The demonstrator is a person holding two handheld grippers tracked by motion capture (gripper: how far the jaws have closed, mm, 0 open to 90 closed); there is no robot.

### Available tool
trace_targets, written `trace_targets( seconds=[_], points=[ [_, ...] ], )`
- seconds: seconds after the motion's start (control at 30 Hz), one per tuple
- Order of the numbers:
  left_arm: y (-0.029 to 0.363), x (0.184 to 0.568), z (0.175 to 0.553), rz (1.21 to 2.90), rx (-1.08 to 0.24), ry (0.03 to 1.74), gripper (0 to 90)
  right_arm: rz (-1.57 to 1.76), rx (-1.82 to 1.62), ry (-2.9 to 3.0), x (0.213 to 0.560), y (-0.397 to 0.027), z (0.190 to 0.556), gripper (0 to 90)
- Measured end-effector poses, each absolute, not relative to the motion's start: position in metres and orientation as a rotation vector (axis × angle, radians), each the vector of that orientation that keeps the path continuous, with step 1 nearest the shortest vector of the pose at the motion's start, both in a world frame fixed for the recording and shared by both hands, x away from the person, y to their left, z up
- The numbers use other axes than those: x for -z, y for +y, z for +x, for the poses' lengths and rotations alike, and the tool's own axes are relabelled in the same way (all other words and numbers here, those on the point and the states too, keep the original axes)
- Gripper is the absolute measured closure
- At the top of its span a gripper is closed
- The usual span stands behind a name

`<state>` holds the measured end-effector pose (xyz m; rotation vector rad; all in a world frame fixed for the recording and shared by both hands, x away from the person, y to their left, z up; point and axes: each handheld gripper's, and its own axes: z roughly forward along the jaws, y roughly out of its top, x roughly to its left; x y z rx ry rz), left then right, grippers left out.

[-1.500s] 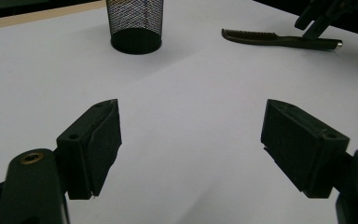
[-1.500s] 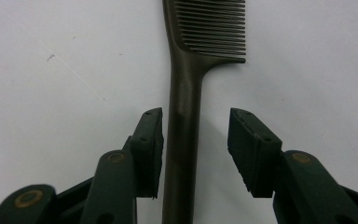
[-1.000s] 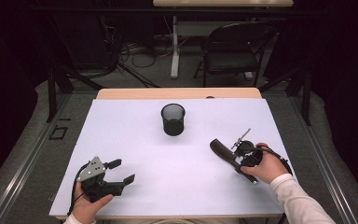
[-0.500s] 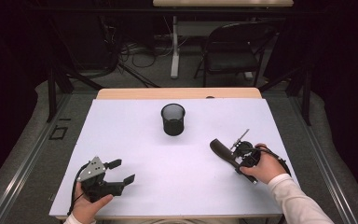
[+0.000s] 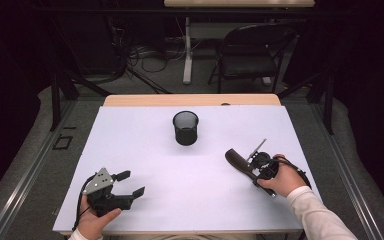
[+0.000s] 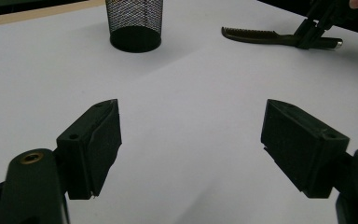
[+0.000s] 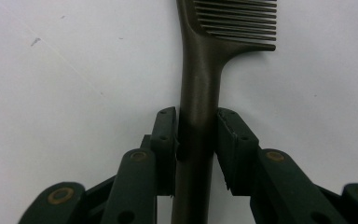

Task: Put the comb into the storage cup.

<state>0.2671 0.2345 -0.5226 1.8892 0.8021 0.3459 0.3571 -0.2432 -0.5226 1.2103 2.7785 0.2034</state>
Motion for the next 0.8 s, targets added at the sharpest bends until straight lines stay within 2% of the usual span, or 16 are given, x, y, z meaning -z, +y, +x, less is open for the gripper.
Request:
trace_targets(
  seconds=[0.8],
  points=[
    [0.2343,0.5230,0.2671,1.890,-0.344,0.804,20.2,1.274,-0.194,2.764,0.5230,-0.2436,0.3574,72.6]
  ],
)
